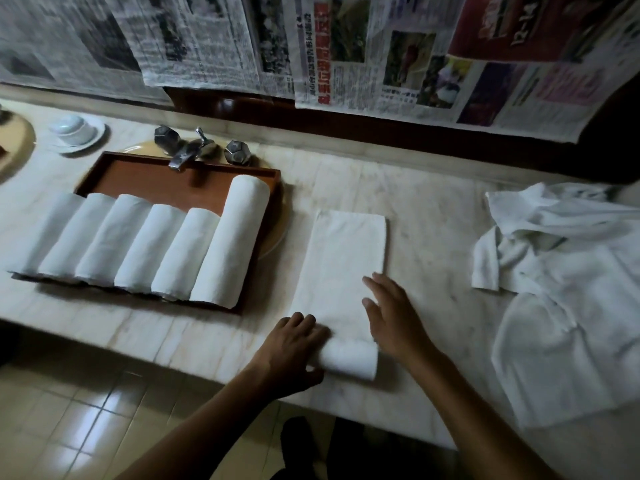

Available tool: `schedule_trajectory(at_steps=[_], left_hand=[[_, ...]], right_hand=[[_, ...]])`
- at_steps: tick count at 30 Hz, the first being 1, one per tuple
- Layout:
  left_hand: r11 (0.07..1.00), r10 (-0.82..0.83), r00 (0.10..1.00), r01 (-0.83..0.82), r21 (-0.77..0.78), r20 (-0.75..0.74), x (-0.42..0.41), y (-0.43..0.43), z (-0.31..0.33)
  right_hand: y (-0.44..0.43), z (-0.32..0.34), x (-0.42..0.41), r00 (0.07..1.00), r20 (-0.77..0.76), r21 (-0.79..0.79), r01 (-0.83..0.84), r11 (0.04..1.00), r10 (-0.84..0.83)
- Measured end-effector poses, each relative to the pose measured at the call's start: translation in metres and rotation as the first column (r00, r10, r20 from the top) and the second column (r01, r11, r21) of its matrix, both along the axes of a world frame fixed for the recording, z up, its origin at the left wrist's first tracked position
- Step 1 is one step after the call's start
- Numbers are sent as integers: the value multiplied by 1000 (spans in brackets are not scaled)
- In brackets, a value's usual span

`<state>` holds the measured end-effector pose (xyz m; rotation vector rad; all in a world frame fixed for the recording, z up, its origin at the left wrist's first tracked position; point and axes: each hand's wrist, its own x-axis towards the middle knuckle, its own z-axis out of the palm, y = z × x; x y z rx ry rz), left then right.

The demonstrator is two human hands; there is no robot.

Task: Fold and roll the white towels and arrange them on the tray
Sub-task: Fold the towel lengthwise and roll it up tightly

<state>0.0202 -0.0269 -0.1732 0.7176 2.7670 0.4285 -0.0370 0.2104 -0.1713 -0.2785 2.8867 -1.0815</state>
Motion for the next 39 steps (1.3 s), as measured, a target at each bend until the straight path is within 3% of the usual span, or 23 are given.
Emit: schedule_trajectory(at_steps=[3,6,8,11,17,21,29,33,36,39], left_hand=[[1000,-15,1000,15,-27,-1,1,-1,0],[998,-39,999,38,-41,-23,0,-3,0],[997,-65,997,63,-41,-38,-1,-5,-1],[993,-99,994,96,-69,-44,2,-16,0],[989,-140,988,136,-61,-61,28,-42,0],[992,-110,994,109,58,25,46,-56,2],[966,101,967,-151,211,232,51,-56,-1],[941,240,928,-294,165,285,43,-46,-3],[936,291,911,-334,108,293,37,-39,3],[967,216,926,-248,66,311,29,-41,5]], right_hand=[[-4,2,67,995,16,25,-97,995,97],[-9,-16,103,969,15,340,-237,910,247],[-11,-26,109,968,50,464,-242,852,247],[-10,-26,109,974,-36,508,-175,844,223],[-23,-22,144,978,-33,504,-164,848,208],[-28,-15,159,982,-48,504,-133,853,181],[-33,1,153,989,89,454,-145,879,117],[-37,14,144,981,176,439,-152,885,81],[-43,17,142,998,56,450,-57,891,36],[-62,17,156,990,-127,414,-8,910,66]])
